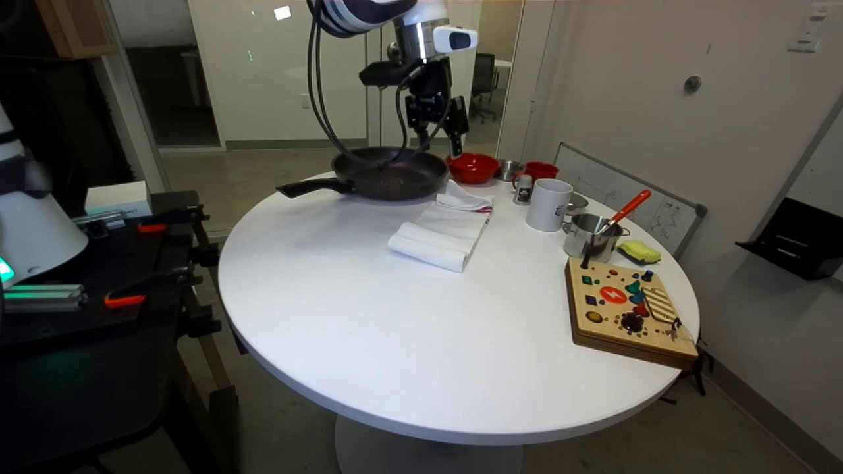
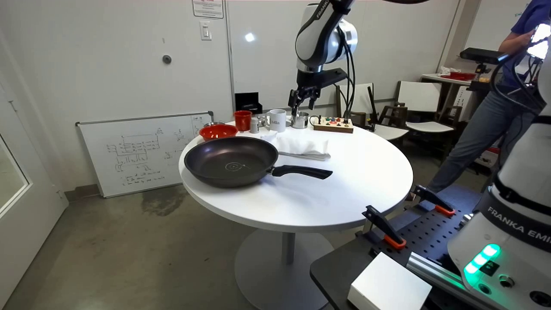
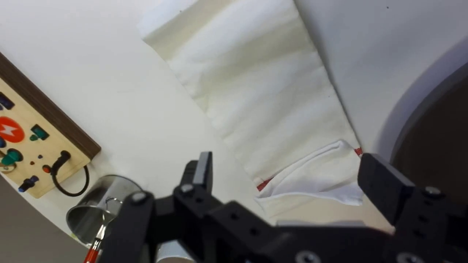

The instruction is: Pick up the cloth and wipe the table

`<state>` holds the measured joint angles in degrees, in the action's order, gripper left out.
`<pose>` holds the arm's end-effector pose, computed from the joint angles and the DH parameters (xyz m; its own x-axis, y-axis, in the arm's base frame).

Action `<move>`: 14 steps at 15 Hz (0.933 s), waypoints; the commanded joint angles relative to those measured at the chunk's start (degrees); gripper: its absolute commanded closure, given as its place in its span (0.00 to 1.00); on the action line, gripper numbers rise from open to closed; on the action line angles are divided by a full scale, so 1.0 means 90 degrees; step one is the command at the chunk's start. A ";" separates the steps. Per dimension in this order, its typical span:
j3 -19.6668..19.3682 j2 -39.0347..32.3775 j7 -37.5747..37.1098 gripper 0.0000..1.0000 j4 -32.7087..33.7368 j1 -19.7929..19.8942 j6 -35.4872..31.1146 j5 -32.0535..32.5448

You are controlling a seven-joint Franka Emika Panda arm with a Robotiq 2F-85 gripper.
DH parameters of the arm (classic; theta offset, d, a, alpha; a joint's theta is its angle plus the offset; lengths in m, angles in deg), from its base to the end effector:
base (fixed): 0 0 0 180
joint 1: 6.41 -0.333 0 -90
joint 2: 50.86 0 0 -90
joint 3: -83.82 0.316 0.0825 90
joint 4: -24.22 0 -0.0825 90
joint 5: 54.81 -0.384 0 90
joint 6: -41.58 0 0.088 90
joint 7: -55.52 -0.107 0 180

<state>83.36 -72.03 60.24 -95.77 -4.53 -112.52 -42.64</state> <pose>0.6051 -0.0178 0.2655 0.9522 0.2318 0.1989 0.2037 -0.9672 0.1519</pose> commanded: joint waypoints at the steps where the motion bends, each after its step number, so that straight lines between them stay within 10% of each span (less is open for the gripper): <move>1: -0.0419 -0.0574 -0.0608 0.00 0.0408 -0.0506 -0.0020 0.0451; 5: -0.1012 -0.1305 -0.1367 0.00 0.0919 -0.0981 -0.0087 0.1060; 14: -0.0666 -0.2685 -0.1185 0.00 0.2424 -0.0252 0.1465 -0.0394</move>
<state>77.11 -92.83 50.05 -79.21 -8.08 -101.90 -43.98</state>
